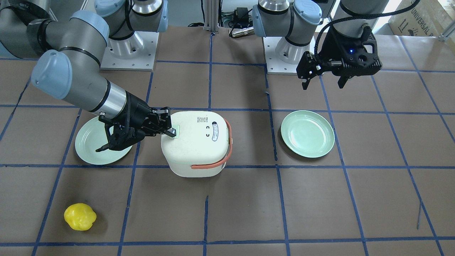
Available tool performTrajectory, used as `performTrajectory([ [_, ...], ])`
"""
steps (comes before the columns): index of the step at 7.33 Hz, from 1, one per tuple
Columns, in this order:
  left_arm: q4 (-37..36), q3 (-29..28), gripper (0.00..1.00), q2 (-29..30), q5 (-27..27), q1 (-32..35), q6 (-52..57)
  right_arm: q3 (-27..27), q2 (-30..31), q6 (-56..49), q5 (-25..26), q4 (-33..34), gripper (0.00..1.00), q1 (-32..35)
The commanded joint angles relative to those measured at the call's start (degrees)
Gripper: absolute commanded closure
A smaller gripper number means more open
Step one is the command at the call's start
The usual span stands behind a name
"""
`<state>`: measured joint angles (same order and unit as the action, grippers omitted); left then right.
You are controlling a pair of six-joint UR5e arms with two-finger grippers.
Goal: Press rice cooker button
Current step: 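Press down on the green lid button with the right gripper fingertips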
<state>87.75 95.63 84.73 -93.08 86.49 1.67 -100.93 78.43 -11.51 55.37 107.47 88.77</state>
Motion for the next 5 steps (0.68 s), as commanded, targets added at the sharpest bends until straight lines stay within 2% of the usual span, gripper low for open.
performTrajectory([
  [1,-0.03,0.00,0.00,0.00,0.00,0.00,0.00,-0.32,-0.03,-0.61,-0.09,0.02,0.92,-0.09],
  [5,-0.03,0.00,0.00,0.00,0.00,0.00,0.00,-0.94,-0.03,-1.05,-0.09,0.81,0.92,-0.18],
])
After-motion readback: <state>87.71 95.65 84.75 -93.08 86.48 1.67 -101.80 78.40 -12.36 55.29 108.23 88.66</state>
